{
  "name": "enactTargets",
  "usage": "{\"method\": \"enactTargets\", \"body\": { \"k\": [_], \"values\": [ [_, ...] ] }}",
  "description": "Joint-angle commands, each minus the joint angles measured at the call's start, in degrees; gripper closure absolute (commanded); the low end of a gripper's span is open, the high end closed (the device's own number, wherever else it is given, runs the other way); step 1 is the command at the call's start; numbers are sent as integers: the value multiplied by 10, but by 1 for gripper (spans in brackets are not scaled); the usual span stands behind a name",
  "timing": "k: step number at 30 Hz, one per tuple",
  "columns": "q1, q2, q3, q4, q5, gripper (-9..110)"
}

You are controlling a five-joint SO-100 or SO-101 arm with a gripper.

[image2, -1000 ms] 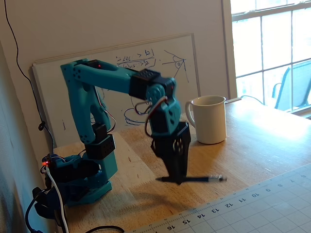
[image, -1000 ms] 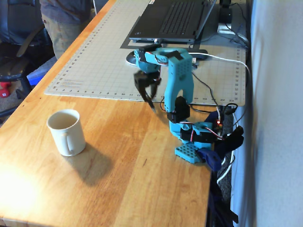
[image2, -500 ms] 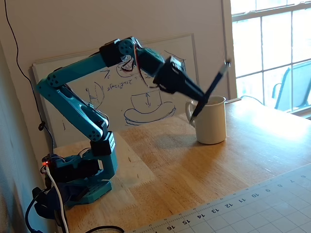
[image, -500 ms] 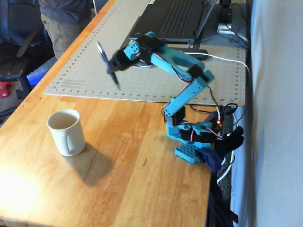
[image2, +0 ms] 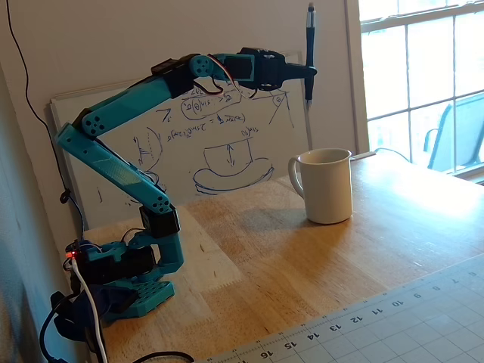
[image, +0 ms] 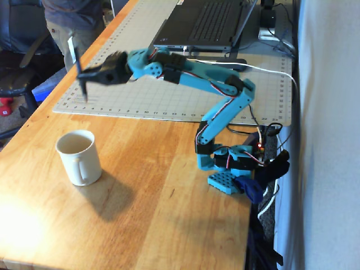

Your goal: Grasp a pen and put it in a mug.

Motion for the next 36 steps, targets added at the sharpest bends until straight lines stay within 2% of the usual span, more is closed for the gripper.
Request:
{"method": "enactTargets", "body": {
  "k": [1, 6, 18, 27, 36],
  "values": [
    [-53, -36, -35, -21, -2, 98],
    [-98, -100, -40, -22, -2, 98],
    [-97, -175, -40, -22, -2, 98],
    [-38, -171, -42, -22, -2, 98],
    [-40, -91, -41, -22, -2, 98]
  ]
}}
